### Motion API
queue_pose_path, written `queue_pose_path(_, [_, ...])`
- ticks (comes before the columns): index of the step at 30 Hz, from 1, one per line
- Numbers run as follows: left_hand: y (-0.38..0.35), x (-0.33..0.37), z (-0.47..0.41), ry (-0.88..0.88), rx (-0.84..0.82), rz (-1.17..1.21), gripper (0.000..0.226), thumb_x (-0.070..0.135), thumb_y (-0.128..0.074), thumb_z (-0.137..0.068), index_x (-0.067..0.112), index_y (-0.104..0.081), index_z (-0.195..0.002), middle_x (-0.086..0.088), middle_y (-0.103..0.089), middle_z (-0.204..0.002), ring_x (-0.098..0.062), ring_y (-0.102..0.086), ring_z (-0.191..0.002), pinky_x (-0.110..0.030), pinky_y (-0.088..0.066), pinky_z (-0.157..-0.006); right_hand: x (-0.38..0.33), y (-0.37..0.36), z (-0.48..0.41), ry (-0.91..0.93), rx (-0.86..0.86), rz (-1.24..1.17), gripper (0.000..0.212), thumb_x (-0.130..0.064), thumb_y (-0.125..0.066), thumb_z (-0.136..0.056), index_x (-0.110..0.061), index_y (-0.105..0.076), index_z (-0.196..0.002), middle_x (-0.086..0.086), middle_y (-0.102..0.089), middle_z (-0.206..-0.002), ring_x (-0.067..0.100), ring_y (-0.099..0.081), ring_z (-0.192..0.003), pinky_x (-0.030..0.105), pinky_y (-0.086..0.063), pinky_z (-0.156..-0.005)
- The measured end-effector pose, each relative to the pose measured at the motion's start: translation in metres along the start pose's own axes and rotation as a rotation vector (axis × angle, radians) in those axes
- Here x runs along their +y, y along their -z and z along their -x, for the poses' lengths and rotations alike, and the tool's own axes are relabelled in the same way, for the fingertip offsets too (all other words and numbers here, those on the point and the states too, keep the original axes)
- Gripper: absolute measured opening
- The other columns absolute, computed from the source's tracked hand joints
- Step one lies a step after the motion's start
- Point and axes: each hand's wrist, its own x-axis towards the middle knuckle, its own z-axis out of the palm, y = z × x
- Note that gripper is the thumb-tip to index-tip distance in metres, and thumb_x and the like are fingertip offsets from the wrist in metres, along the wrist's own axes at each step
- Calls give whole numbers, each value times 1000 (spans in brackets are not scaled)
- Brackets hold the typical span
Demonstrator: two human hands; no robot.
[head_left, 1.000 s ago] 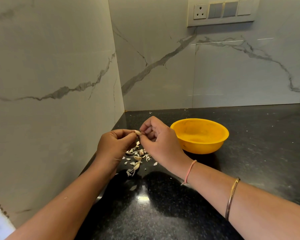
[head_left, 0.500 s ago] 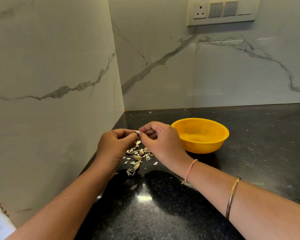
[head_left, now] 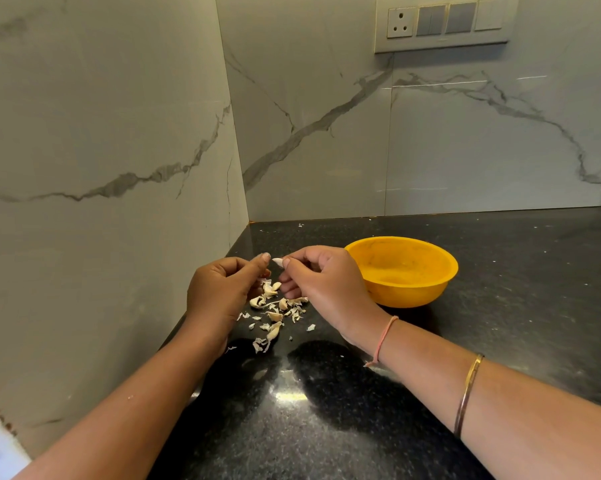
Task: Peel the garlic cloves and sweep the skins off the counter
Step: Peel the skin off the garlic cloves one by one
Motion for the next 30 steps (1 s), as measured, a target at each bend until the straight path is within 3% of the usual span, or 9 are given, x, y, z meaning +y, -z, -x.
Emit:
queue_pose_path(3, [0, 0, 0, -30, -45, -22, 9, 19, -73, -77, 16, -69, -70, 3, -67, -64, -13, -60, -66, -38, -55, -76, 0, 0, 0, -18, -4, -5, 14, -8, -56, -91, -5, -69, -89, 3, -66, -69, 13, -65, -62, 34, -59, -66])
queue_pose_path(7, [-1, 1, 3, -49, -114, -29, 4, 13, -69, -81, 16, -70, -80, -3, -70, -81, -12, -64, -75, -23, -53, -67, 1, 1, 0, -4, 4, 19, 12, -9, -57, -91, -6, -69, -90, 6, -68, -73, 14, -66, -64, 33, -59, -66])
queue_pose_path(18, [-2, -1, 2, 58, -118, 124, 4, 9, -67, -82, 8, -70, -79, -9, -69, -81, -15, -64, -74, -19, -53, -63, 7, 0, -1, 136, 18, 178, 9, -8, -62, -87, -8, -71, -89, 7, -69, -76, 22, -67, -71, 46, -57, -65])
queue_pose_path(21, [-3, -1, 1, 86, -120, 159, 7, 6, -66, -82, 8, -69, -76, -7, -68, -76, -13, -64, -69, -17, -53, -60, 6, 1, 0, 173, 13, 212, 9, -10, -64, -86, -8, -72, -89, 5, -70, -76, 19, -66, -70, 41, -57, -64])
queue_pose_path(25, [-2, -1, 2, 95, -119, 171, 11, 4, -63, -84, 8, -69, -75, -5, -68, -71, -7, -65, -61, -16, -53, -59, 5, 0, 2, 227, 1, 282, 10, -10, -64, -86, -8, -73, -91, -2, -67, -75, 8, -62, -66, 21, -53, -58])
queue_pose_path(30, [-2, -1, 2, 98, -113, 171, 10, 6, -65, -83, 10, -70, -76, -6, -68, -74, -11, -64, -66, -19, -53, -62, 6, 0, 1, 235, 28, 289, 10, -10, -63, -86, -8, -72, -90, 1, -70, -76, 9, -63, -66, 21, -53, -58])
